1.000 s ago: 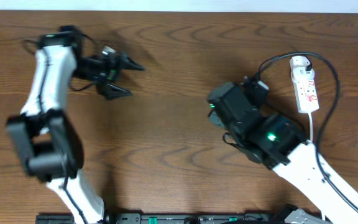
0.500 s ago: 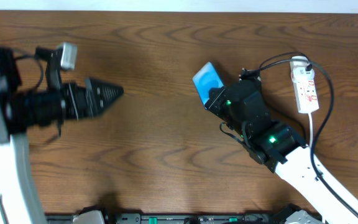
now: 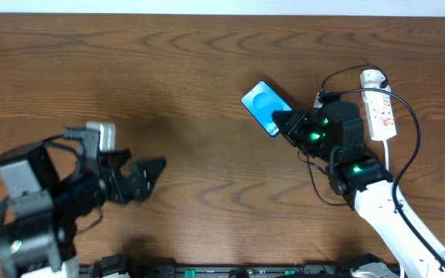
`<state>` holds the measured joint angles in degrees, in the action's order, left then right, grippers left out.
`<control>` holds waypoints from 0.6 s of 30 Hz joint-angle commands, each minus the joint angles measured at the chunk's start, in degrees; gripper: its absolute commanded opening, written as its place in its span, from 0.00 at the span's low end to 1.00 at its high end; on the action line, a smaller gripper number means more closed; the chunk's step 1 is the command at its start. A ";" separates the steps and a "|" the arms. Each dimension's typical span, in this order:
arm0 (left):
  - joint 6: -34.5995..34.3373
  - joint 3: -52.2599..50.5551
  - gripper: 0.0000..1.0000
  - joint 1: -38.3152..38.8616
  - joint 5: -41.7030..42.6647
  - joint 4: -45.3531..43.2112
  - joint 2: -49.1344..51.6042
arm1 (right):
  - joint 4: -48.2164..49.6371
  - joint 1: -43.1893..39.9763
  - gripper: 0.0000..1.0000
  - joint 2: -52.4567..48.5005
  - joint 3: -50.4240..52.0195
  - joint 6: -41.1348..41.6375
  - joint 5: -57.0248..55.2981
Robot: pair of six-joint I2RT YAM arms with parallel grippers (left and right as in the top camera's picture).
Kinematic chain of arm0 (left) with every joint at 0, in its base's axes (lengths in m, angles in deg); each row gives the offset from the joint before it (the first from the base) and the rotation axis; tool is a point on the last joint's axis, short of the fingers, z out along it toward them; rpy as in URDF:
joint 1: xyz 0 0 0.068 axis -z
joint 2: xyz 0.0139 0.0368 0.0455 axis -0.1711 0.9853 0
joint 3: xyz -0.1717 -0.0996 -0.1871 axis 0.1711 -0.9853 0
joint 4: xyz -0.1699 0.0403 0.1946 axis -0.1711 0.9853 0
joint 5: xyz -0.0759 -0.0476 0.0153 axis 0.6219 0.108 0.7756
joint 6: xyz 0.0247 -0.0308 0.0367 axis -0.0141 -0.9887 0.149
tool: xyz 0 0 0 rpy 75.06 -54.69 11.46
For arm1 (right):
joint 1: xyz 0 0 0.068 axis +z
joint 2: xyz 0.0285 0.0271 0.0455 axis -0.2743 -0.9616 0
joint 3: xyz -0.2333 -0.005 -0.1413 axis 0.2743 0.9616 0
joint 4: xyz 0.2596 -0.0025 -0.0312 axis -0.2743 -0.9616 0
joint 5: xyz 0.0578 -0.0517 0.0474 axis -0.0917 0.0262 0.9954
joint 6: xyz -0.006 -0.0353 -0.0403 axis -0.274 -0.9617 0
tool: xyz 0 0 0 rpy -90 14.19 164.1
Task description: Plug charger to phone and switch on socket
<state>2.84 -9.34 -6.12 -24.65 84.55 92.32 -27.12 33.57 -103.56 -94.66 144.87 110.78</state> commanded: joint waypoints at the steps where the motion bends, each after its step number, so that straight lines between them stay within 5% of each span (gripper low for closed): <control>1: -24.74 -11.52 0.98 -0.02 -0.26 -11.69 2.21 | 0.81 -1.86 0.01 0.70 -0.39 -0.02 7.37; 8: -53.05 -23.50 0.98 2.60 7.08 -35.39 13.05 | 1.44 -2.32 0.01 0.70 -0.39 0.83 9.66; 18: -74.03 -23.67 0.98 16.68 6.64 -60.72 27.56 | 1.84 -1.36 0.01 0.70 -0.39 4.26 9.77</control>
<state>-58.86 -33.45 6.98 -18.92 28.77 117.12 -26.18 31.74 -103.56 -94.66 147.26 119.00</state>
